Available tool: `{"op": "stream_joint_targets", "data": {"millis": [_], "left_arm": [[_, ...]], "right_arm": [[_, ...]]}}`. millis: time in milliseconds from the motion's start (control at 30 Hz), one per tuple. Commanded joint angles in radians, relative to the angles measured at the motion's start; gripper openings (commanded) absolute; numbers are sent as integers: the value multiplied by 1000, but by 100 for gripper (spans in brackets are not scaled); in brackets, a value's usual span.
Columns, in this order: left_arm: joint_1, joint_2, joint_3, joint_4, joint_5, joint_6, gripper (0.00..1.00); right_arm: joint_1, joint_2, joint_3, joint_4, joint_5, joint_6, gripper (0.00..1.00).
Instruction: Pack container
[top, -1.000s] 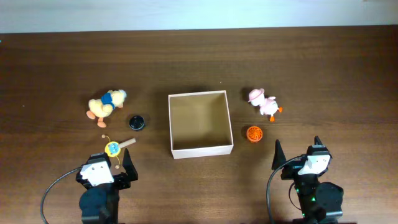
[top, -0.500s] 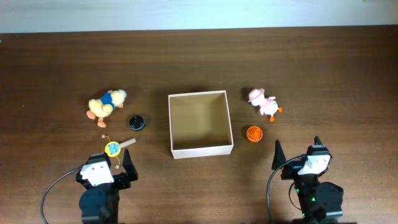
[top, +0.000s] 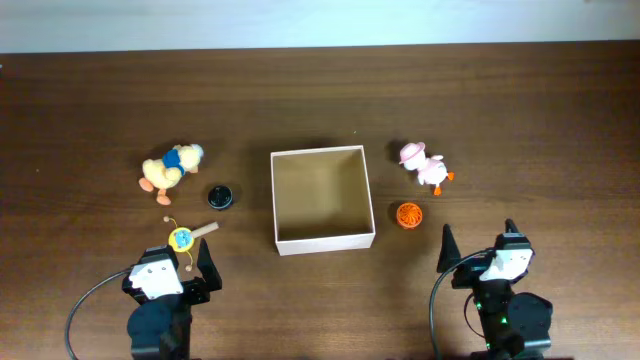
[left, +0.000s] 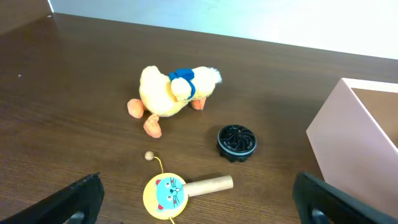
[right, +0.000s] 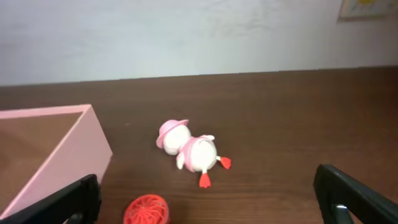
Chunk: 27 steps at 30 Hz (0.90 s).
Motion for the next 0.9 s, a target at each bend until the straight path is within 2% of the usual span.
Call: {"op": "stream_joint_targets", "data": {"millis": [0,267,467,733,867], "left_arm": [[-2,-6,-5,3,11,13,99],[-2,-6,-5,3,11,13,99],[-2,-6,-5,3,11,13,99],[-2,-6,-5,3,11,13,99],[-2,-6,-5,3,11,13,99]], "right_arm": [[-5,-7,-11,1,-2,121,99],[-5,-7,36,-28,-3,161,99],[-5,29,135,-159,2,144,99],[-5,216,354,-295,79,66,99],[-5,398,550,-360,82,13,99]]}}
